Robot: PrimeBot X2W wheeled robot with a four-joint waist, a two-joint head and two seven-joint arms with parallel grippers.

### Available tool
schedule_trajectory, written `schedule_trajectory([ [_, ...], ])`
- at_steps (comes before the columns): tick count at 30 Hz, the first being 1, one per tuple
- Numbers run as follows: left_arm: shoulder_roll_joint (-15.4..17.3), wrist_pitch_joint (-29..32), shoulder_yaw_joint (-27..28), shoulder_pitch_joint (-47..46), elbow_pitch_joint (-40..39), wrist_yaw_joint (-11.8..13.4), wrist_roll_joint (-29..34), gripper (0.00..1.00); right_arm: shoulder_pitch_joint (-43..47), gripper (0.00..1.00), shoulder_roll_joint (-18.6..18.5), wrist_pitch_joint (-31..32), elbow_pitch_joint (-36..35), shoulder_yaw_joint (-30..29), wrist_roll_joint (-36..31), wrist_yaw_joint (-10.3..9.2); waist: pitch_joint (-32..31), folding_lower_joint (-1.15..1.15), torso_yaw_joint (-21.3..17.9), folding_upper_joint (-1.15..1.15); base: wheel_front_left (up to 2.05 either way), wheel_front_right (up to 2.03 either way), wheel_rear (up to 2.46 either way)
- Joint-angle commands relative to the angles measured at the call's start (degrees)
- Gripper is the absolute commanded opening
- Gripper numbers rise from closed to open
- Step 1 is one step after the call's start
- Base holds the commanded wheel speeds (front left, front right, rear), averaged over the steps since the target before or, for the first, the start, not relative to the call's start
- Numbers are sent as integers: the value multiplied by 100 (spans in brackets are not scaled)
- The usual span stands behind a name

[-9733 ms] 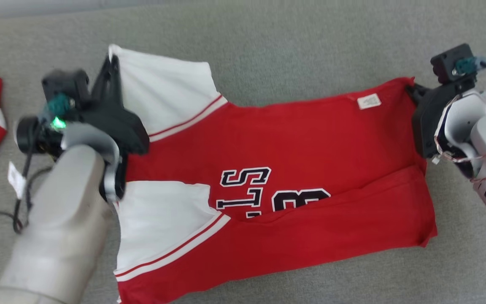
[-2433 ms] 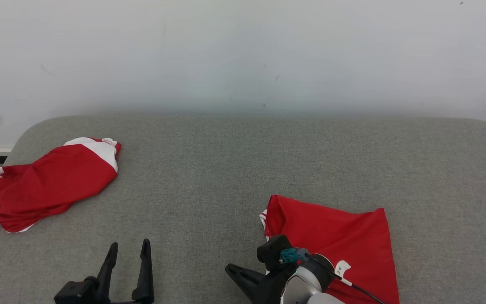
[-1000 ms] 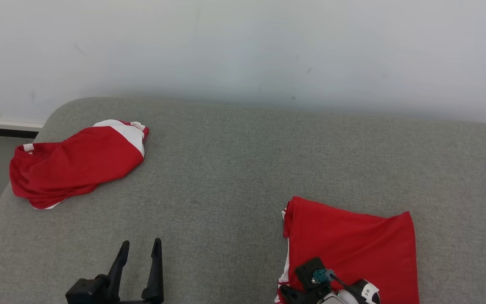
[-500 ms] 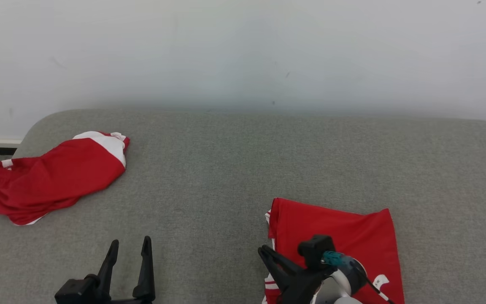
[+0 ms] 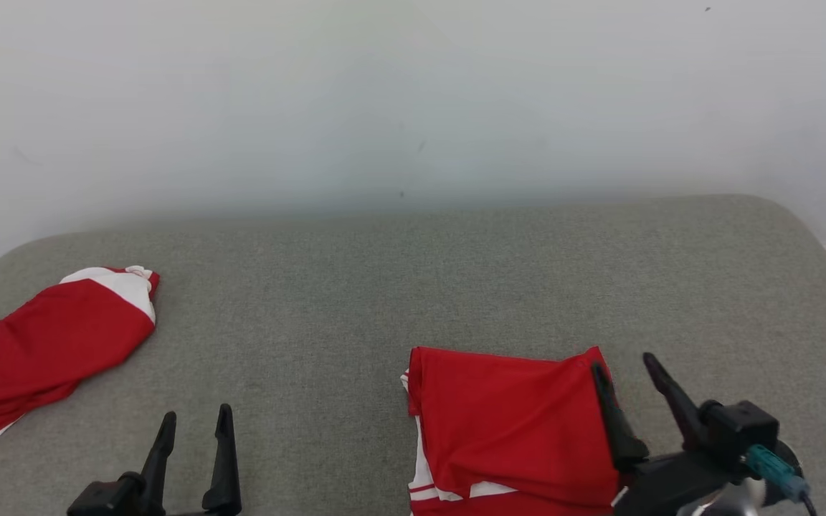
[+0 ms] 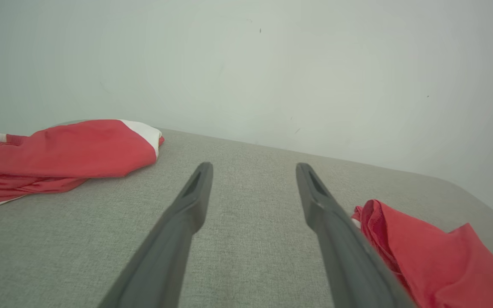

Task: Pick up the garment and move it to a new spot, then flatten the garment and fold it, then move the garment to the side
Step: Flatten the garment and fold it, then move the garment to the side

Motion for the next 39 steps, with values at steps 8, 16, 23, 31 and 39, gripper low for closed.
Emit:
schedule_trajectory([
  [8, 5, -3, 95, 231, 53, -53, 166, 100, 403, 100, -260, -237, -45, -589, -62, 2, -192, 0, -212, 0, 0, 0, 0],
  [16, 5, -3, 246, 484, 78, -173, 323, 100, 285, 100, -565, -382, 406, -480, 221, 1, -284, 0, -260, 0, 0, 0, 0],
  [23, 4, -3, 359, 556, 54, -170, 309, 100, 143, 100, -651, -431, 722, -358, 344, 1, -304, 0, -189, 0, 0, 0, 0],
  [31, 5, -3, 419, 554, 44, -190, 332, 100, 100, 100, -606, -477, 843, -365, 364, 2, -278, 0, -151, 0, 0, 0, 0],
  [39, 4, -3, 395, 527, 24, -166, 309, 100, 23, 100, -600, -412, 891, -399, 341, 1, -252, 0, -141, 0, 0, 0, 0],
])
